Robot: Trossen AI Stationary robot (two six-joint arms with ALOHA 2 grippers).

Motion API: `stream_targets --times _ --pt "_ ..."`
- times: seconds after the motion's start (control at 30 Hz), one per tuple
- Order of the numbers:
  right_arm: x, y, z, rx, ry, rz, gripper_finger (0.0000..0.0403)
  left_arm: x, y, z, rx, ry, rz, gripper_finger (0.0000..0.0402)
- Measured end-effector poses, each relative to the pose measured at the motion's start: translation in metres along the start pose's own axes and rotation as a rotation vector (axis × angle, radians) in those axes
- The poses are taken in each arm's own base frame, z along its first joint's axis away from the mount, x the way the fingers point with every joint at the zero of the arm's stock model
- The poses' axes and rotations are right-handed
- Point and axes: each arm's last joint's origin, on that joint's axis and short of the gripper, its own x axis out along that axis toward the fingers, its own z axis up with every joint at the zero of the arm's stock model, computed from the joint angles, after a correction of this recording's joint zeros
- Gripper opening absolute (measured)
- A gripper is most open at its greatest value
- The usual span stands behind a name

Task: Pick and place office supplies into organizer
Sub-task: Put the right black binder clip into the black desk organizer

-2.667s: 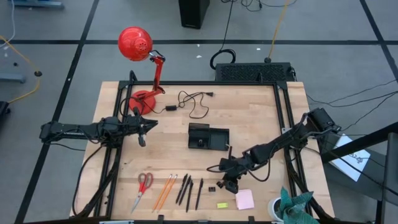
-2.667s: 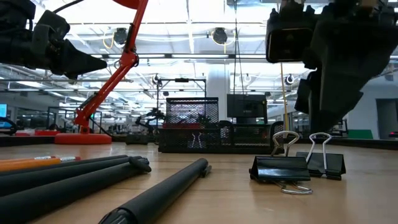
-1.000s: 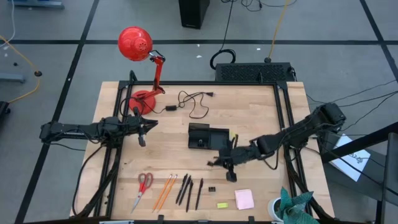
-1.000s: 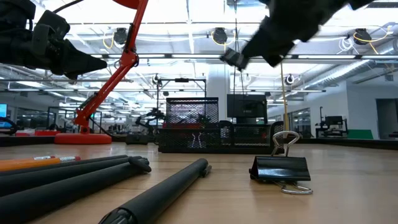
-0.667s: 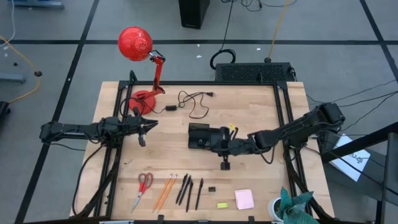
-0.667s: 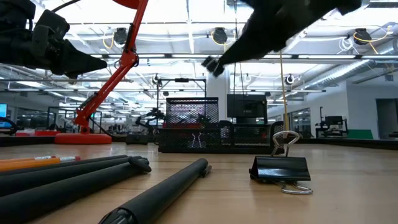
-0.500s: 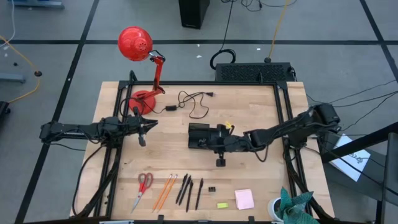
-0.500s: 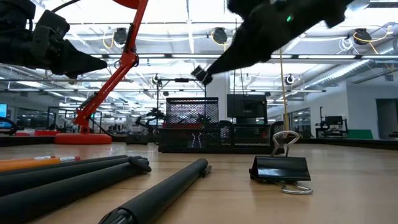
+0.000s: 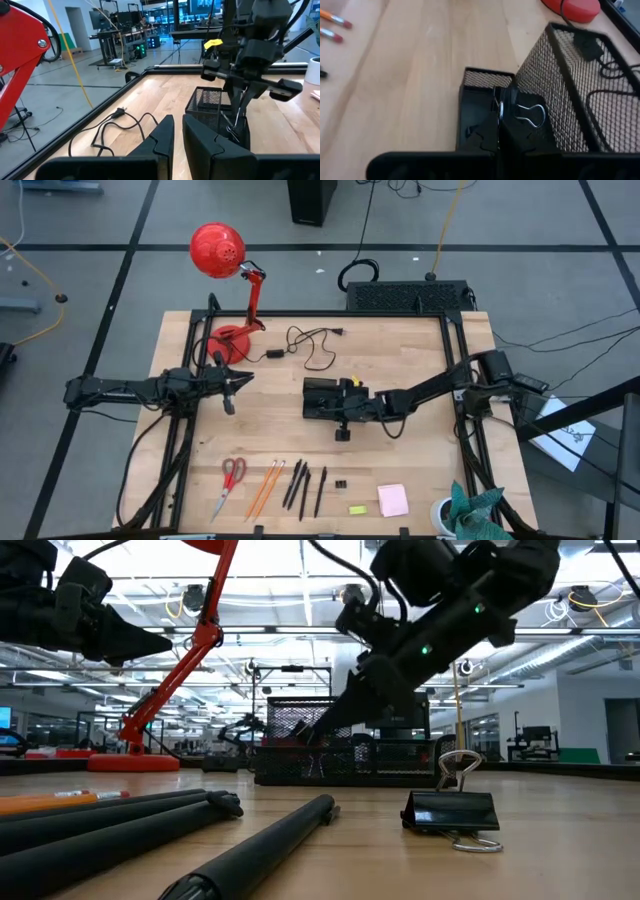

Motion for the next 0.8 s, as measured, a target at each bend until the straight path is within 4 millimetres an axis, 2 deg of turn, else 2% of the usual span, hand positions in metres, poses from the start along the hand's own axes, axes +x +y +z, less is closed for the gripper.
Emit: stream_targets --times 0.37,0.57,0.8 --pt "0.0032 -0.0043 -0.0039 0.016 0.026 -0.005 0.0003 0.0 -0.0001 -0.0007 0.003 0.007 0.0 0.0047" --pt "0.0031 -0.0025 -0.0039 0.011 0.026 0.049 0.0005 0.0 -0.0001 -0.001 0.004 0.01 -0.001 0.0047" --pt "0.0029 -0.0021 -0.0038 0.009 0.026 0.048 0.0033 0.0 -0.0001 -0.0015 0.005 0.015 -0.001 0.0047"
